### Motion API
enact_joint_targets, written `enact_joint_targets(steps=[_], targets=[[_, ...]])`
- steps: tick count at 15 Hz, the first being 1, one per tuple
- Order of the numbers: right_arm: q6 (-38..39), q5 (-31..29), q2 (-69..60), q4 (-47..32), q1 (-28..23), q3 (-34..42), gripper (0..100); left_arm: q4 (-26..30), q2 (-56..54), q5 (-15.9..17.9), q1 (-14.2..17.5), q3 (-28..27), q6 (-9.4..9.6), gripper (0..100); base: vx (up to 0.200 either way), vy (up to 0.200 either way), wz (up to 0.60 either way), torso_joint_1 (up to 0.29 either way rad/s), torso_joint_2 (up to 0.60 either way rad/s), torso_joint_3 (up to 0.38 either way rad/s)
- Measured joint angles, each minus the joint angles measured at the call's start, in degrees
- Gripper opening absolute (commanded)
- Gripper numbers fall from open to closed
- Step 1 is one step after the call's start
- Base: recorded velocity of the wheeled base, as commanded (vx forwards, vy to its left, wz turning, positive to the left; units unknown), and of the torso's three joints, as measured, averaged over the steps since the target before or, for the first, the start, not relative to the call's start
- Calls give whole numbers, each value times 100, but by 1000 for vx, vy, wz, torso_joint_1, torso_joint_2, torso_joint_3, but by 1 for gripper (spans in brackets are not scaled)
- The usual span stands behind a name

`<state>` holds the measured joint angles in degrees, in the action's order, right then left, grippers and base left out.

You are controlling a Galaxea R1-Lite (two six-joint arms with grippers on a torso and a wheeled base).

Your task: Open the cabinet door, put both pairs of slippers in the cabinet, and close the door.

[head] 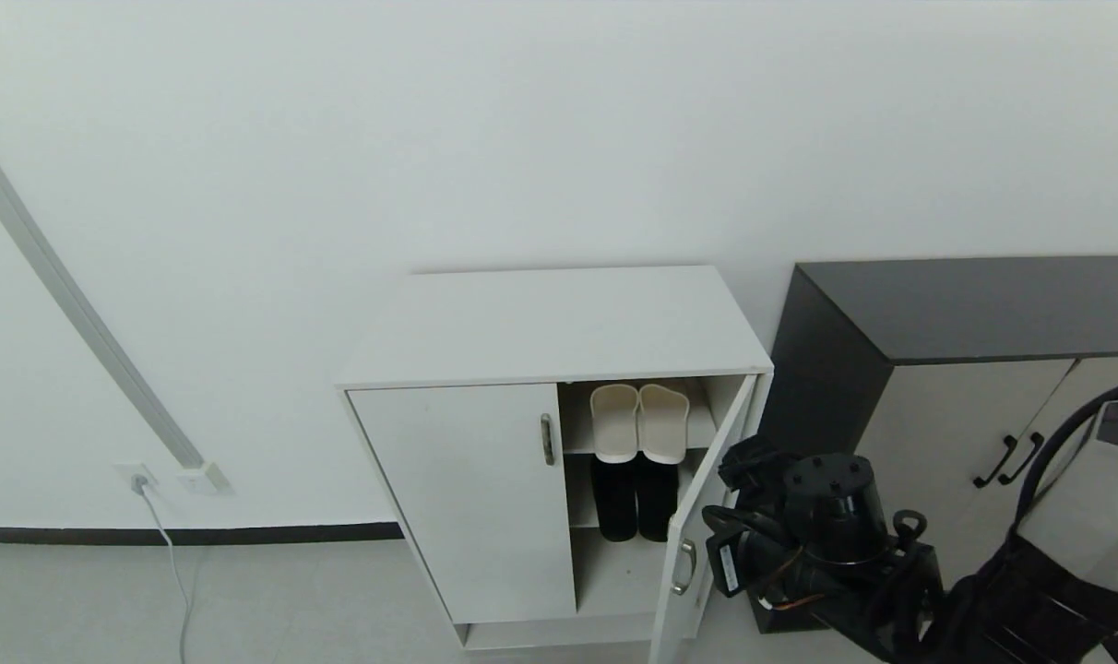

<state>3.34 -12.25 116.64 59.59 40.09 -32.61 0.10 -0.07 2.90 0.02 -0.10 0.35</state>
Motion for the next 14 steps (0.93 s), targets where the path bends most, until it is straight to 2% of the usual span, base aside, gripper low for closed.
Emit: enact_joint_targets(steps=[7,14], targets=[[-22,-22,933,-15,-104,-1214,0,0,0,-6,0,0,0,0,0,0,0,0,0,0],[-45,-23,1768,-33,-427,-2343,0,0,0,-6,-2,0,-9,0,0,0,0,0,0,0]])
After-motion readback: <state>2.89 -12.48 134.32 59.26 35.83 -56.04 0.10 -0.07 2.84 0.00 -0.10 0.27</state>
